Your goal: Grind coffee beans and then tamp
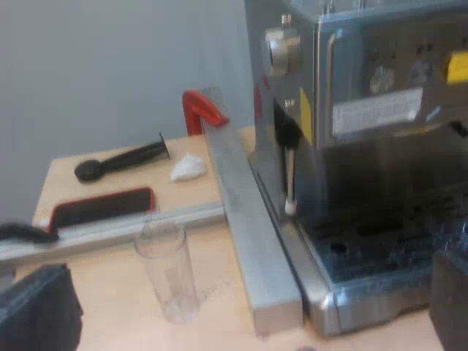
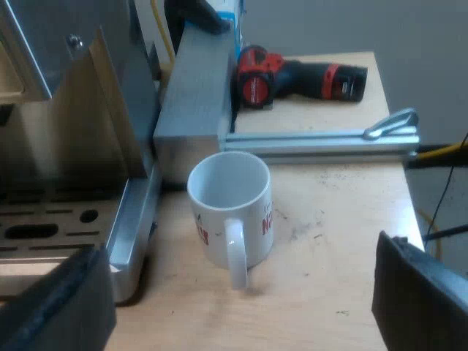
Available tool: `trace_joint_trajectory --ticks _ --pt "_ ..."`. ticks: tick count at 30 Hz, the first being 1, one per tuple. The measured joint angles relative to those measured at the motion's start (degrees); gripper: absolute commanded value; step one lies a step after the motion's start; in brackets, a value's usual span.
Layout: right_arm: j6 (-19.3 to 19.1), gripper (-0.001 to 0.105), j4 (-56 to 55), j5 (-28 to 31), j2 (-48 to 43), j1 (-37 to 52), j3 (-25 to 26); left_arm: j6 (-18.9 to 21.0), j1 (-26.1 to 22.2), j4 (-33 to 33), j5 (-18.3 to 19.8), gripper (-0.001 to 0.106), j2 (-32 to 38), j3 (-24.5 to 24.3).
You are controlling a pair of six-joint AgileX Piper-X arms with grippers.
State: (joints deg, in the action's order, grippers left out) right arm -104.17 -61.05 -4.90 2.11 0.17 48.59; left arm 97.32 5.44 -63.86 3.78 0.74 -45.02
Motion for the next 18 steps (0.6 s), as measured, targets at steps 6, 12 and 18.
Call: trace_joint_trajectory --ticks 6,12,18 --pt "-0.5 0.074 -0.5 -1.2 -2.5 0.0 -1.2 0.0 0.0 -5.6 0.0 0.105 0.0 3.7" --pt "0.0 0.074 3.1 -3.8 -2.5 0.0 -3.0 0.9 -0.1 -8.4 0.0 0.105 0.0 4.2" --pt "0.1 0.074 5.3 -3.8 -2.5 0.0 -5.0 1.0 -0.1 -0.1 0.0 0.105 0.0 4.3"
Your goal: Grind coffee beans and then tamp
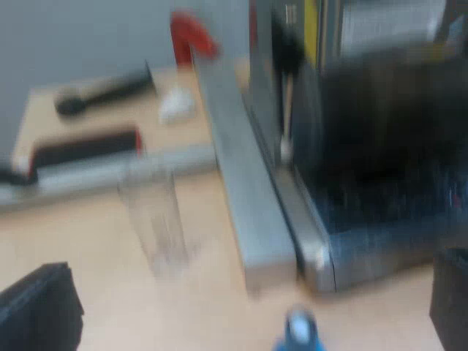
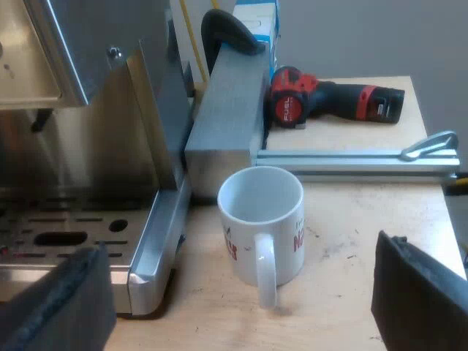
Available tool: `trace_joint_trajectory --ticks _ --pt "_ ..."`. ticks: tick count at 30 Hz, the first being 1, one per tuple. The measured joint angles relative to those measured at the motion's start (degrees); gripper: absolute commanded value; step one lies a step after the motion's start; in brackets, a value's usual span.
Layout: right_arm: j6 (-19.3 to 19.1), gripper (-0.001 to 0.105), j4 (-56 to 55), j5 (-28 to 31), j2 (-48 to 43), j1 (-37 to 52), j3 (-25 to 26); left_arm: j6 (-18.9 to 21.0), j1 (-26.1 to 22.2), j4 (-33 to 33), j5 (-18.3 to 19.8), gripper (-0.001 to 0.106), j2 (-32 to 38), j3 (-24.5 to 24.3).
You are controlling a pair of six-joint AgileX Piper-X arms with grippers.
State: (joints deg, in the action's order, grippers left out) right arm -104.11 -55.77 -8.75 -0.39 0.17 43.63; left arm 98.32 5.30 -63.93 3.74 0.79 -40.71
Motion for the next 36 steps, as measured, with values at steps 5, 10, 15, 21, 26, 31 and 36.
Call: trace_joint_trajectory --ticks 5,10,15,21,26,31,36 --pt "0.0 0.074 4.1 0.0 0.0 0.0 -4.2 0.0 0.0 10.1 0.0 0.105 0.0 1.8" --pt "0.0 0.074 6.1 0.0 0.0 0.0 -7.8 0.0 0.0 12.3 0.0 0.105 0.0 5.2" --pt "0.0 0.074 6.3 0.0 0.0 0.0 -10.0 0.0 0.0 12.2 0.0 0.105 0.0 8.9" --pt "0.0 0.074 6.3 0.0 0.0 0.0 -14.1 0.0 0.0 10.6 0.0 0.105 -0.1 12.4" --pt "0.0 0.074 6.1 0.0 0.1 0.0 -15.6 0.0 0.0 10.6 0.0 0.105 -0.1 14.5" --pt "0.0 0.074 2.9 0.0 0.1 0.0 -16.8 0.0 0.0 10.5 0.0 0.105 -0.1 14.5" --pt "0.0 0.074 2.9 0.0 0.1 0.0 -16.9 0.0 0.0 10.5 0.0 0.105 -0.1 14.5"
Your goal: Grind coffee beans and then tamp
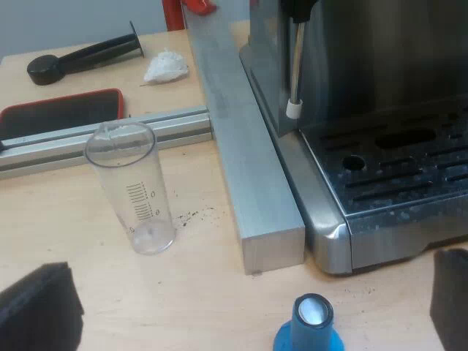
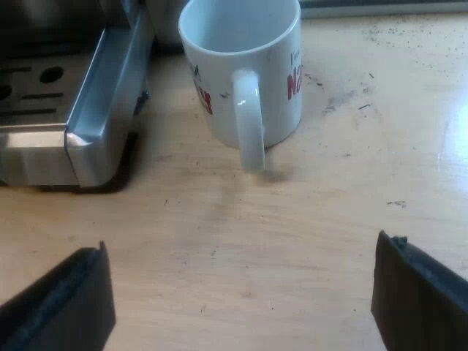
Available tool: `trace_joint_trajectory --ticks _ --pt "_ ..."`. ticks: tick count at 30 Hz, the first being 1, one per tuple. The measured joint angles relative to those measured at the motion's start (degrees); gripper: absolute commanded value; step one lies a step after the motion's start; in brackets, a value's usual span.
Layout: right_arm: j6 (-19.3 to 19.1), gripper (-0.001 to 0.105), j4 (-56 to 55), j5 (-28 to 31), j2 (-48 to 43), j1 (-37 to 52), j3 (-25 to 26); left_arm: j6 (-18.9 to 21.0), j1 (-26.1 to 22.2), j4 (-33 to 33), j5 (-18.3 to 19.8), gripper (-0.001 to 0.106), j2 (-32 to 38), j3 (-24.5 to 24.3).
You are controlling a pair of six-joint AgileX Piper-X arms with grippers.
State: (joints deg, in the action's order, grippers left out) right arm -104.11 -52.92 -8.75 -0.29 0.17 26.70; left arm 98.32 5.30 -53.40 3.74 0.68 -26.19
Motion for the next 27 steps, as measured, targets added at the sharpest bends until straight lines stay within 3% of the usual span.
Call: trace_joint_trajectory --ticks 27 --pt "0.0 0.074 0.0 0.0 0.0 0.0 0.0 -1.8 0.0 -0.3 2.1 0.105 0.0 -0.3"
